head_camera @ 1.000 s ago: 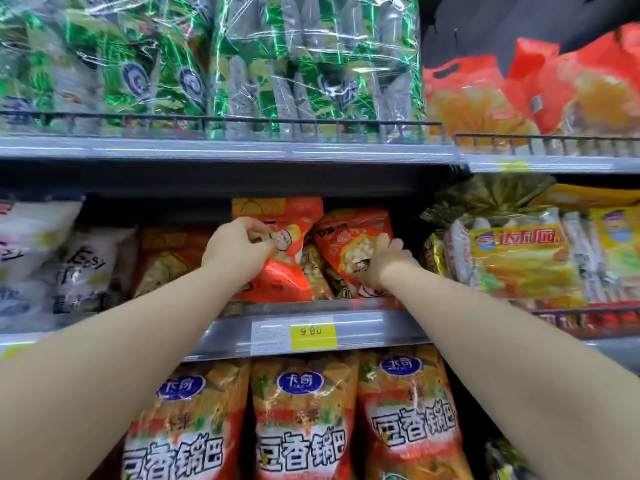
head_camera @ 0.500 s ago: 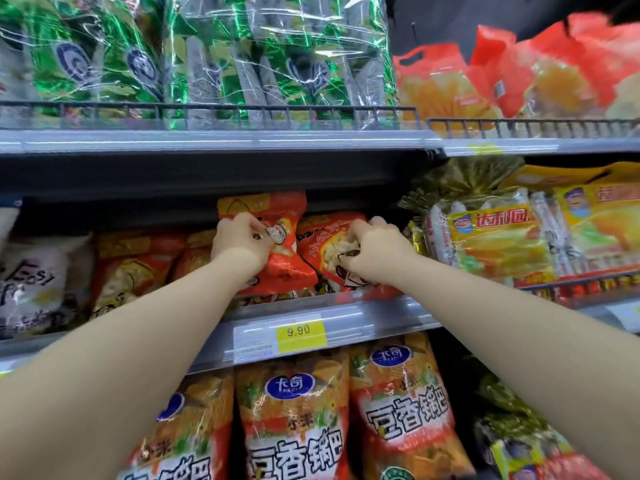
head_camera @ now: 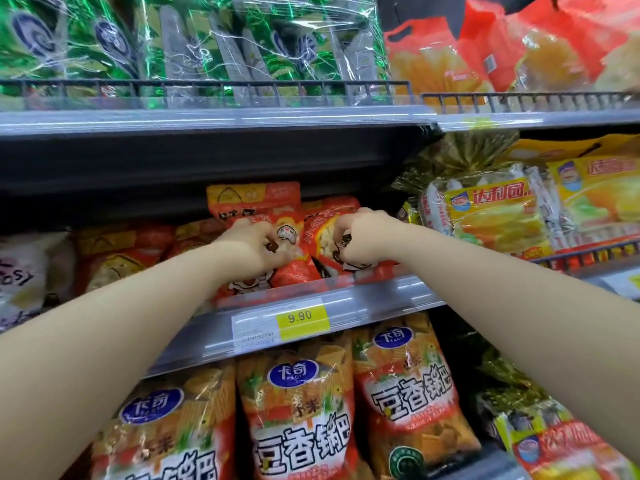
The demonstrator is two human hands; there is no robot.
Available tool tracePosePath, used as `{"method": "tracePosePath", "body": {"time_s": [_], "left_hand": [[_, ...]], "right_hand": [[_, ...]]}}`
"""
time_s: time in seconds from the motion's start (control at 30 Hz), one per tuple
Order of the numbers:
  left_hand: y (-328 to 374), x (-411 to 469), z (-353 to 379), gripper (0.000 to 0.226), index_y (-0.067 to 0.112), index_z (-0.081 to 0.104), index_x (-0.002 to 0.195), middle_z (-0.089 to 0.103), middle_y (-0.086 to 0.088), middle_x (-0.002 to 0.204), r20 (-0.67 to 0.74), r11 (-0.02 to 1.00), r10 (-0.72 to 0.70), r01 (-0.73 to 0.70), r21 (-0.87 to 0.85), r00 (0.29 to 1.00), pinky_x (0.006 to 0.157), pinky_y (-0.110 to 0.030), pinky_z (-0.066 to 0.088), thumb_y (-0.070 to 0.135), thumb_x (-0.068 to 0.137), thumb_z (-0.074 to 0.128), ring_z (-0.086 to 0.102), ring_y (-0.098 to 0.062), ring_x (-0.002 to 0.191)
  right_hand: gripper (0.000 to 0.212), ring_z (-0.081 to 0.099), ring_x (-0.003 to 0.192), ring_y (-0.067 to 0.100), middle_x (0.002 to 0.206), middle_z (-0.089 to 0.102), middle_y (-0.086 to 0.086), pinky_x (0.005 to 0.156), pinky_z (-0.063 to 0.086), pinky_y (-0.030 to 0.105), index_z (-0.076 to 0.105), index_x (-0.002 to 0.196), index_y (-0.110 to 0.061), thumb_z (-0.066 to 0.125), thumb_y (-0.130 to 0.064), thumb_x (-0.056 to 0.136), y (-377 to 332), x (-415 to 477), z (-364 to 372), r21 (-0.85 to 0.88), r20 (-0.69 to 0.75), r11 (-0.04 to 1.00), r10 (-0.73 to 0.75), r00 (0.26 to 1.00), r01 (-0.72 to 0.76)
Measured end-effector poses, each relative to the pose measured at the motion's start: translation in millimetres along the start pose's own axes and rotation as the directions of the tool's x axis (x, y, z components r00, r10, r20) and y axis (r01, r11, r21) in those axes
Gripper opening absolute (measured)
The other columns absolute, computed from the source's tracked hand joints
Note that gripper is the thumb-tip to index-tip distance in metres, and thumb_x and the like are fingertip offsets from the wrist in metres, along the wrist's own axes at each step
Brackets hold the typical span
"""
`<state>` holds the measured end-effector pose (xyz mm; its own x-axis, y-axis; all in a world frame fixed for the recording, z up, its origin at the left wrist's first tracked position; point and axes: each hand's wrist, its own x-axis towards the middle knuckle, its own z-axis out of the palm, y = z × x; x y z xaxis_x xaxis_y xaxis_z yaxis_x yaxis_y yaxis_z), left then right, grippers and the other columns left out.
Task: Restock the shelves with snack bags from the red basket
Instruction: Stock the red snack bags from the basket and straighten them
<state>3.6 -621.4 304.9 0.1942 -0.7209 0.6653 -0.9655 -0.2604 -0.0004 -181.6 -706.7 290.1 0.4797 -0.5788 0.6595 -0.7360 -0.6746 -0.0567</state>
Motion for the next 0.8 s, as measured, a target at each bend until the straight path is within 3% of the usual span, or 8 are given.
{"method": "tracePosePath", "body": {"time_s": [0.07, 0.17, 0.27, 0.33, 0.47, 0.63, 0.8], "left_hand": [[-5, -6, -6, 0.083, 0.029, 0.043, 0.133, 0.043, -0.004, 0.138, 0.127, 0.999, -0.034, 0.035, -0.007, 0.991, 0.088, -0.034, 0.047, 0.066, 0.065, 0.071, 0.05, -0.023, 0.114], [-4, -9, -5, 0.09, 0.024, 0.037, 0.134, 0.045, -0.005, 0.137, 0.134, 0.997, -0.081, 0.082, -0.001, 0.988, 0.079, -0.033, 0.047, 0.063, 0.062, 0.075, 0.051, -0.023, 0.108], [7, -6, 1, 0.089, 0.017, 0.033, 0.136, 0.045, -0.011, 0.134, 0.096, 0.985, -0.1, 0.085, 0.154, 0.99, 0.082, -0.035, 0.048, 0.059, 0.069, 0.074, 0.052, -0.028, 0.11], [15, -7, 4, 0.09, 0.016, 0.028, 0.141, 0.039, -0.015, 0.137, 0.083, 0.963, -0.145, 0.122, 0.239, 0.986, 0.085, -0.038, 0.048, 0.058, 0.073, 0.071, 0.051, -0.032, 0.114], [25, -23, -3, 0.092, 0.022, 0.032, 0.141, 0.025, -0.012, 0.138, -0.039, 0.931, -0.198, 0.201, 0.306, 0.979, 0.093, -0.047, 0.043, 0.062, 0.069, 0.072, 0.036, -0.036, 0.124], [41, -40, -13, 0.066, 0.026, 0.054, 0.125, 0.039, -0.013, 0.129, -0.216, 0.999, 0.018, -0.009, 0.04, 0.976, 0.094, -0.048, 0.041, 0.057, 0.069, 0.073, 0.04, -0.037, 0.12], [78, -79, 8, 0.045, 0.025, 0.061, 0.112, 0.047, -0.006, 0.118, -0.408, 0.958, 0.173, -0.249, -0.142, 0.896, 0.089, -0.042, 0.042, 0.043, 0.072, 0.072, 0.045, -0.029, 0.113]], "right_hand": [[0.038, 0.044, 0.108, 0.027, 0.132, 0.043, 0.009, 0.076, 0.039, 0.023, 0.052, 0.127, -0.028, 0.051, -0.027, 0.09, -1, -2, -6, -0.054, 0.061, 0.998, -0.014, 0.998, 0.018], [0.04, 0.052, 0.082, 0.017, 0.122, 0.049, 0.005, 0.047, 0.037, 0.011, 0.053, 0.131, -0.02, 0.053, -0.018, 0.091, -9, -1, -11, -0.139, 0.137, 0.985, -0.079, 0.987, 0.099], [0.045, 0.055, 0.11, 0.019, 0.138, 0.047, 0.006, 0.072, 0.045, 0.02, 0.048, 0.137, -0.015, 0.054, -0.01, 0.092, -18, 2, -10, -0.212, 0.184, 0.973, -0.048, 0.982, 0.088], [0.047, 0.047, 0.125, 0.019, 0.143, 0.044, 0.007, 0.086, 0.037, 0.018, 0.042, 0.141, -0.011, 0.049, -0.006, 0.095, -22, -1, -10, -0.18, 0.182, 0.977, -0.079, 0.98, 0.112], [0.043, 0.052, 0.116, 0.027, 0.135, 0.05, 0.011, 0.082, 0.045, 0.027, 0.05, 0.134, -0.014, 0.056, -0.014, 0.092, -22, -20, -12, -0.168, 0.054, 0.985, -0.035, 0.998, 0.044], [0.039, 0.052, 0.109, 0.032, 0.12, 0.051, 0.01, 0.089, 0.048, 0.039, 0.057, 0.118, -0.02, 0.061, -0.034, 0.082, -3, -41, -21, -0.027, -0.145, 0.999, 0.042, 0.989, -0.046], [0.042, 0.048, 0.109, 0.03, 0.114, 0.05, 0.008, 0.073, 0.034, 0.035, 0.054, 0.116, -0.02, 0.056, -0.047, 0.084, 29, -83, -14, -0.117, -0.302, 0.983, 0.098, 0.948, -0.139]]}}
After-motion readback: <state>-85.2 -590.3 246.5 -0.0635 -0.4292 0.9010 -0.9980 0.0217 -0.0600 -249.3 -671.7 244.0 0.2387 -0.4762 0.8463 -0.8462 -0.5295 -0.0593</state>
